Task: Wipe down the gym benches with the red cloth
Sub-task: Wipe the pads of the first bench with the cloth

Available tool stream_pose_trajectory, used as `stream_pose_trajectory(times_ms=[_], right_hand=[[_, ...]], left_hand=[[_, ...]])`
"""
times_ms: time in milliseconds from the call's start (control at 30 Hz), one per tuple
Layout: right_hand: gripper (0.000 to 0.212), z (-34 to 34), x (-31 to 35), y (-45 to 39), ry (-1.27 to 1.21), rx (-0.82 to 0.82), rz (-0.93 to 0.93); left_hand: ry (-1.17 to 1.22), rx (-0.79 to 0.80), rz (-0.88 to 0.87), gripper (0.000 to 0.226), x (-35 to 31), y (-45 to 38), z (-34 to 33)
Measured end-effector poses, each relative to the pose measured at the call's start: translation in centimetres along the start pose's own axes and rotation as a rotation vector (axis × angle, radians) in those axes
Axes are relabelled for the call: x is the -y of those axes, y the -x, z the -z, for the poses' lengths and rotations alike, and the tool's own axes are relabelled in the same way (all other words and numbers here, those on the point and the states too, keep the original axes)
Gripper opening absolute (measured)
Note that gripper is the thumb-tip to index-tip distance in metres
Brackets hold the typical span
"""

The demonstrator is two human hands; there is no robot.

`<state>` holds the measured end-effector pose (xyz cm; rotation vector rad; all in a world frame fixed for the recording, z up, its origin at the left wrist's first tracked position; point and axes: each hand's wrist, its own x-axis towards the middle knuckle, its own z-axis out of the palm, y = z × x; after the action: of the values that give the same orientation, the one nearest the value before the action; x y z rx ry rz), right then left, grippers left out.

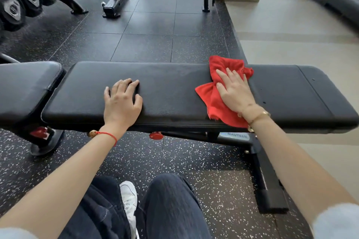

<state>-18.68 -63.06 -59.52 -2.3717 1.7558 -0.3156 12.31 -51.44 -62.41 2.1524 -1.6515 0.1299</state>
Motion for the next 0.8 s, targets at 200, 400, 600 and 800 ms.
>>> stream_pose_trajectory(times_ms=[200,400,600,800], right_hand=[[0.057,-2.7,8.5,-3.1,0.056,0.025,0.099],[0.053,-2.8,8.3,3.5,-0.008,0.022,0.332],[0.052,-0.7,0.9,1.4,-0.044,0.035,0.139],[0.056,-2.1,6.7,-2.5,0.068,0.009,0.057]], left_hand=[[0.012,-0.01,0.005,0.043,0.1,-0.1,0.0],[0.027,-0.022,-0.011,0.043,0.6,0.0,-0.1],[0.002,0.004,-0.003,0.045,0.3,-0.1,-0.2],[0.001,-0.017,0.027,0.043,-0.2,-0.2,-0.3]])
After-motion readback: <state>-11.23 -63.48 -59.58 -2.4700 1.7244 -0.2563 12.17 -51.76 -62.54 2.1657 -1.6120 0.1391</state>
